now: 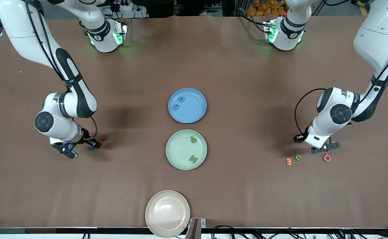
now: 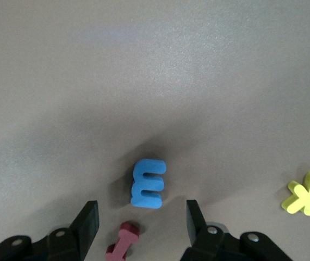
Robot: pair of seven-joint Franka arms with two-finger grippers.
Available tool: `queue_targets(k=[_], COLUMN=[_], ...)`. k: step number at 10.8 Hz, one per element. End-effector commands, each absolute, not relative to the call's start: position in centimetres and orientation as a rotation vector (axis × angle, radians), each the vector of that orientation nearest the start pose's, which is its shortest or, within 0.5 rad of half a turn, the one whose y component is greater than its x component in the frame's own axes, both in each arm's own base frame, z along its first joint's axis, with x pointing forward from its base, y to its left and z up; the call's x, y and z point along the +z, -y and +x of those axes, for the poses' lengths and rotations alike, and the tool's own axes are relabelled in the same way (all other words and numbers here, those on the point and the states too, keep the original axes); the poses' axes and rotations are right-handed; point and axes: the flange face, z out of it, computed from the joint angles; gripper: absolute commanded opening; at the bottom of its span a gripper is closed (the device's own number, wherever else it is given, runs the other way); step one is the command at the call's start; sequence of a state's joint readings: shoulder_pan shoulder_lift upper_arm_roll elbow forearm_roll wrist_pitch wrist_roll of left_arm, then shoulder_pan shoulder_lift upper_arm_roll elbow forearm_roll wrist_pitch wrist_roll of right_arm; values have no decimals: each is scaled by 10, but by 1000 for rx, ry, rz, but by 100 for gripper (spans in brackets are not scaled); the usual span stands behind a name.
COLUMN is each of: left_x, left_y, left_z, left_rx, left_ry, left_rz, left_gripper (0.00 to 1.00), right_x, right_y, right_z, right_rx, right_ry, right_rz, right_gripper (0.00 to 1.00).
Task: Sort letters by color into matching plates
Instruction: 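Grasp the green B with the left gripper while the right gripper grasps the blue E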
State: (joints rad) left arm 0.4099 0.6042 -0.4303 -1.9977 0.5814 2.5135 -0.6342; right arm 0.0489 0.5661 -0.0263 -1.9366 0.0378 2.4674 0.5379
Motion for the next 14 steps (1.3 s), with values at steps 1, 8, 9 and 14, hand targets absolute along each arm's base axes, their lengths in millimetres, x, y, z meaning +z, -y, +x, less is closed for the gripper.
queue_targets(k=[1, 8, 9, 14], left_x=[172, 224, 229, 238], left_y=[18, 86, 114, 272], left_z=[606, 639, 640, 636], left_rx=[-81, -199, -200, -203], left_ry=[337, 529, 571, 814], left_rz=[-3031, -3132, -3153, -3212], left_gripper=[0, 0, 0, 0], right_x=[183, 173, 173, 177], right_y=[-10, -2, -1, -7], right_z=[617, 619, 619, 621], right_rx=[37, 27, 30, 30], right_ry=[-847, -792, -751, -704], right_rz=[-3023, -3039, -3048, -3057], right_gripper=[69, 54, 48, 0])
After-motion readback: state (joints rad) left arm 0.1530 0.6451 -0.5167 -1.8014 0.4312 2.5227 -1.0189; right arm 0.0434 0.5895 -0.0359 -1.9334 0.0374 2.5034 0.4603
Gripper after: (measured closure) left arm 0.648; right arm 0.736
